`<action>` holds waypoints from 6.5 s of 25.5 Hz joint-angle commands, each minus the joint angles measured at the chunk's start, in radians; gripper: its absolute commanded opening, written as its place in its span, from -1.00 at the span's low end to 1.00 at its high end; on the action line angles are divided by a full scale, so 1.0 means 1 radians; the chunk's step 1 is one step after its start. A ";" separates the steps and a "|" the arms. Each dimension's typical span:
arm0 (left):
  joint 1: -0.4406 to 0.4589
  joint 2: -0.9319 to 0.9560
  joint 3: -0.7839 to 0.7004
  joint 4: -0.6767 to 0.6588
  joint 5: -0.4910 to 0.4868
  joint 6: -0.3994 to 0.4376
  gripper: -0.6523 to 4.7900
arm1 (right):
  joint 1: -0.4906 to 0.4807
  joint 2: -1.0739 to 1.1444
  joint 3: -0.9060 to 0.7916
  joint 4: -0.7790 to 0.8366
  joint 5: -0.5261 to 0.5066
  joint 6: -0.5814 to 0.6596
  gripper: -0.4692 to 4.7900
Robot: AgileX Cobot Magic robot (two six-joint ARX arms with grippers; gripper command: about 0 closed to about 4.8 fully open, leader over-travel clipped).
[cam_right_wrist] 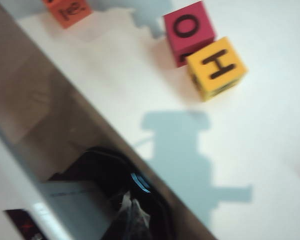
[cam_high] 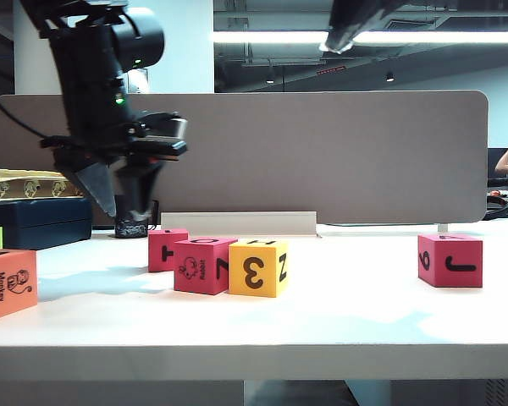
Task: Select the appropriate blocks from the scattered letter blocks on the table and arrange them in a row to spell out "ALOHA".
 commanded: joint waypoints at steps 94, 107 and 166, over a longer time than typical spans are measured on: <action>0.012 0.132 0.087 0.313 0.006 -0.331 0.53 | -0.083 0.026 0.007 0.201 0.087 -0.037 -0.84; 0.009 0.175 0.087 0.283 -0.043 -0.393 0.53 | -0.083 0.026 0.007 0.189 0.086 -0.076 -0.84; -0.140 0.084 0.086 -0.185 0.103 -0.259 -0.08 | -0.083 0.025 0.007 0.128 0.087 -0.077 -0.84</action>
